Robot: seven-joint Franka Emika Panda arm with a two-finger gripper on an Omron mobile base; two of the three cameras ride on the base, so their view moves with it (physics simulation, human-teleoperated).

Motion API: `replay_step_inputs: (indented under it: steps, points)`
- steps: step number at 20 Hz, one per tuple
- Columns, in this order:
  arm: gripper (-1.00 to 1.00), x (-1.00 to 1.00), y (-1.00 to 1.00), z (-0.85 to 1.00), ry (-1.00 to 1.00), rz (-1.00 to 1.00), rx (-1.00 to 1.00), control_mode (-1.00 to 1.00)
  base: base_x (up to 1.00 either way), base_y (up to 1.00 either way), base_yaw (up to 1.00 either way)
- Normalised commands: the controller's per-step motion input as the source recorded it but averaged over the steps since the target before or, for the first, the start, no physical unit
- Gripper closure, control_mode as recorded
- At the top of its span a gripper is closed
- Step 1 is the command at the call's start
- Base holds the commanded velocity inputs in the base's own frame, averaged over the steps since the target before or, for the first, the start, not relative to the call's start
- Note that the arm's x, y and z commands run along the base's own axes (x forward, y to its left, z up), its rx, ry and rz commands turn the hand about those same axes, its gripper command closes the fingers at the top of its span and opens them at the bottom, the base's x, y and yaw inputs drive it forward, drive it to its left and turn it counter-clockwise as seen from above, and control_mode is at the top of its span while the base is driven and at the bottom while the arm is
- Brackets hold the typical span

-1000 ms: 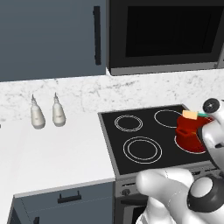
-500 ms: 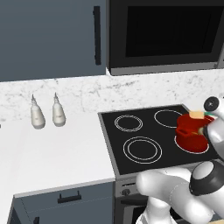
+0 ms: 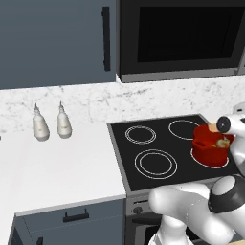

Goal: Put the lemon and onion in the pot. Retrieve the spatula and lightly stir the vegetables in the pot.

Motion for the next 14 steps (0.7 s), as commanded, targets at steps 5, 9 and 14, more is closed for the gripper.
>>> replay_step_inputs:
  steps: [5, 9, 14]
  points:
    - [1.0, 0.09, 0.0, 0.0, 0.08, 0.15, -0.14, -1.0, 0.0, 0.0, 0.0]
    - [1.0, 0.03, -0.01, 0.17, 0.09, 0.09, -0.1, -1.0, 0.0, 0.0, 0.0]
    - [1.0, 0.0, -0.12, 0.16, 0.09, 0.03, -0.17, -1.0, 0.0, 0.0, 0.0]
